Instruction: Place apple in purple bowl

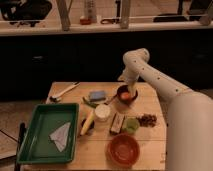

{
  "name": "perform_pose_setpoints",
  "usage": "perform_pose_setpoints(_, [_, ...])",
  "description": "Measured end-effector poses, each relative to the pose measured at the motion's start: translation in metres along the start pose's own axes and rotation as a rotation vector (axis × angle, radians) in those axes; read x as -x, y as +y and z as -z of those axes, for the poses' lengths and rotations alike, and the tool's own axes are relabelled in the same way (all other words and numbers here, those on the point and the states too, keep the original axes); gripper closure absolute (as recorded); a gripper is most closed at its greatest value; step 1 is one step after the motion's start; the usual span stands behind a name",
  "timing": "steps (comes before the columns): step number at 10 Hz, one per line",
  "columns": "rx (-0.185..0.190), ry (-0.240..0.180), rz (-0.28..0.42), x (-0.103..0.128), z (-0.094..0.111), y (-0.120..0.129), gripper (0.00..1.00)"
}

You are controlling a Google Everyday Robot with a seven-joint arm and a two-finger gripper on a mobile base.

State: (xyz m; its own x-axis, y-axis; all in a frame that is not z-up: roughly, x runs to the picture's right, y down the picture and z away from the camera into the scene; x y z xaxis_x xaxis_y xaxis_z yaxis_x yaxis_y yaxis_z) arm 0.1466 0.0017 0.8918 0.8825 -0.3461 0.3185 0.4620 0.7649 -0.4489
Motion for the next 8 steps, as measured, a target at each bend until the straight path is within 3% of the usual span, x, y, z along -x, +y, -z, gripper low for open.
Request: perform_pose_setpoints(8, [-0.008,0.014,-0.034,-0.0034,0.0020,0.0067,0.20])
